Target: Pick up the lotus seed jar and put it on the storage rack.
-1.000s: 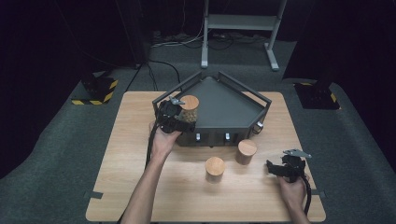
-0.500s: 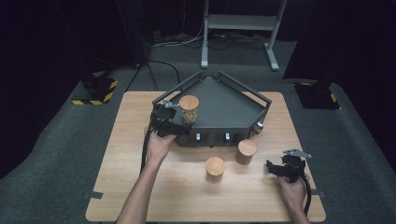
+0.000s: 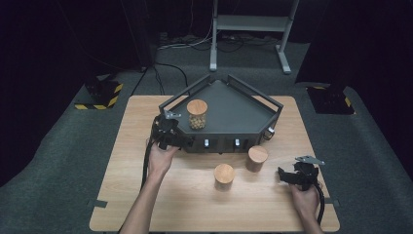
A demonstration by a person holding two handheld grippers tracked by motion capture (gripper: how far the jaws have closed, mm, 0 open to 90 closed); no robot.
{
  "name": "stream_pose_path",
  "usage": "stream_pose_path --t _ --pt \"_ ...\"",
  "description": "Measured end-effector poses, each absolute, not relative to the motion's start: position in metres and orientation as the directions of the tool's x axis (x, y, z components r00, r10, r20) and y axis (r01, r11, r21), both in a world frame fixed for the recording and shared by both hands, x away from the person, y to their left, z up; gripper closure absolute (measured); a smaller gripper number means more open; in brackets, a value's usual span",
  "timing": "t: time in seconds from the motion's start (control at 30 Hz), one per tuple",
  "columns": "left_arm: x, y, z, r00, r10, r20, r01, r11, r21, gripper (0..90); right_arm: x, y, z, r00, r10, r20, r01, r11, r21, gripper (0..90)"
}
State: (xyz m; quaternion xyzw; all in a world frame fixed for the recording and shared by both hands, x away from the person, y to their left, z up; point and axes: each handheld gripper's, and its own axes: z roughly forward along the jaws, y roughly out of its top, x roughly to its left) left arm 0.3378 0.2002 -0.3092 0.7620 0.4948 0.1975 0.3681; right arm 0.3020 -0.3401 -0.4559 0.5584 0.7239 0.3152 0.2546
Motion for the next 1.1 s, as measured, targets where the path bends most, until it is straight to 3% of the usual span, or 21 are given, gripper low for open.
stream_pose_path --t 1.1 --pt "0.315 0.209 -0.354 0.411 0.909 -0.068 0.628 -0.228 0.744 3.7 0.302 -0.340 -0.456 -0.246 0.969 -0.017 0.648 0.177 0.741 4.6"
